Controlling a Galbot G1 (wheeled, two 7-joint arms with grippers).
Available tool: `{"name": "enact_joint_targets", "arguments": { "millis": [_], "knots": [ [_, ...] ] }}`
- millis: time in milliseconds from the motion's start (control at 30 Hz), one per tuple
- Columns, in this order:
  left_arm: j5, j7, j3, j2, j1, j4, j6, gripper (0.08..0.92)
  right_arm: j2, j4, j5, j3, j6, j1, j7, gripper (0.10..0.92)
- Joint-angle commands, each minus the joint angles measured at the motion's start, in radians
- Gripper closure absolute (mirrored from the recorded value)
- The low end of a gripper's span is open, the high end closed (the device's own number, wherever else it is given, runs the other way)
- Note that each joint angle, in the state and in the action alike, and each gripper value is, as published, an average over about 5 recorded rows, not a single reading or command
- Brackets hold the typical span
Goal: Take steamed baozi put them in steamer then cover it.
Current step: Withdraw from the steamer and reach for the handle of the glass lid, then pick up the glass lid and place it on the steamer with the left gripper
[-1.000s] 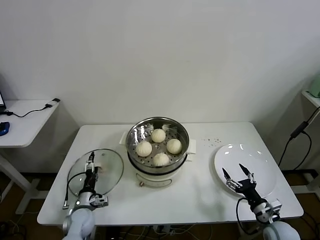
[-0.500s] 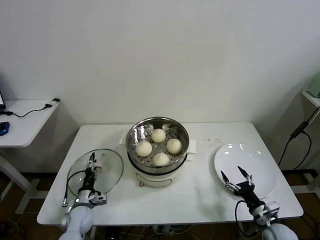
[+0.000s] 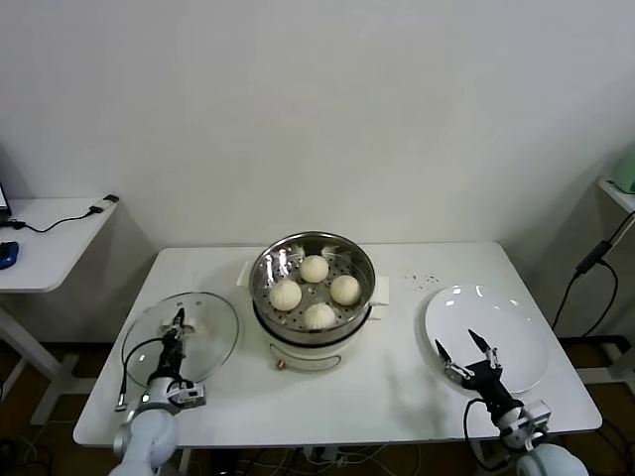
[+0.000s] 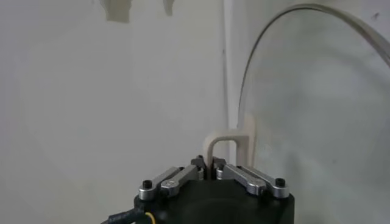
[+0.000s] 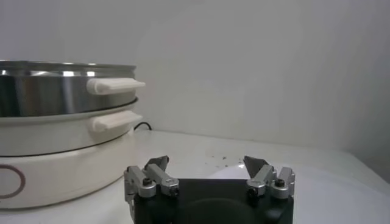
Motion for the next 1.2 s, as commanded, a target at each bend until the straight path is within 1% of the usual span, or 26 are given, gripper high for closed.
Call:
{"name": "enact_joint_targets", "arguments": {
  "millis": [33, 233, 400, 500, 600, 733, 833, 967, 1067, 1133, 1200],
  "knots": [
    [-0.056, 0.027, -0.012, 0.05, 0.093, -0.232, 0.06, 0.852, -0.013, -0.004, -0.001, -0.005, 0.003, 0.006, 0.001, 0.203],
    [-0.113, 0.063, -0.048, 0.126, 0.219, -0.438, 0.154, 0.852, -0.029, -0.014, 0.01, -0.002, 0.005, 0.018, 0.0, 0.203],
    [-0.137, 0.116, -0.041, 0.197, 0.316, -0.643, 0.331, 0.852, -0.041, -0.034, 0.013, -0.004, 0.007, 0.038, -0.002, 0.203],
    [-0.151, 0.154, -0.022, 0.232, 0.335, -0.727, 0.406, 0.852, -0.048, -0.049, 0.014, -0.011, 0.007, 0.059, -0.003, 0.203],
    [-0.188, 0.199, 0.028, 0.281, 0.323, -0.779, 0.496, 0.852, -0.054, -0.061, 0.014, -0.025, 0.006, 0.084, 0.0, 0.203],
    [-0.208, 0.243, 0.135, 0.35, 0.265, -0.817, 0.607, 0.852, -0.069, -0.077, 0.014, -0.053, 0.005, 0.117, 0.006, 0.203],
    [-0.183, 0.294, 0.232, 0.388, 0.178, -0.828, 0.669, 0.852, -0.087, -0.103, 0.014, -0.077, 0.005, 0.153, 0.009, 0.203],
    [-0.111, 0.422, 0.393, 0.406, 0.029, -0.824, 0.723, 0.852, -0.096, -0.131, 0.013, -0.106, 0.005, 0.2, 0.013, 0.203],
    [-0.032, 0.531, 0.506, 0.376, -0.08, -0.814, 0.732, 0.852, -0.095, -0.145, 0.012, -0.118, 0.006, 0.223, 0.013, 0.203],
    [0.022, 0.59, 0.566, 0.332, -0.14, -0.802, 0.732, 0.852, -0.095, -0.152, 0.01, -0.123, 0.007, 0.232, 0.013, 0.203],
    [0.071, 0.628, 0.619, 0.279, -0.185, -0.778, 0.732, 0.852, -0.095, -0.159, 0.008, -0.124, 0.008, 0.238, 0.012, 0.203]
  ]
}}
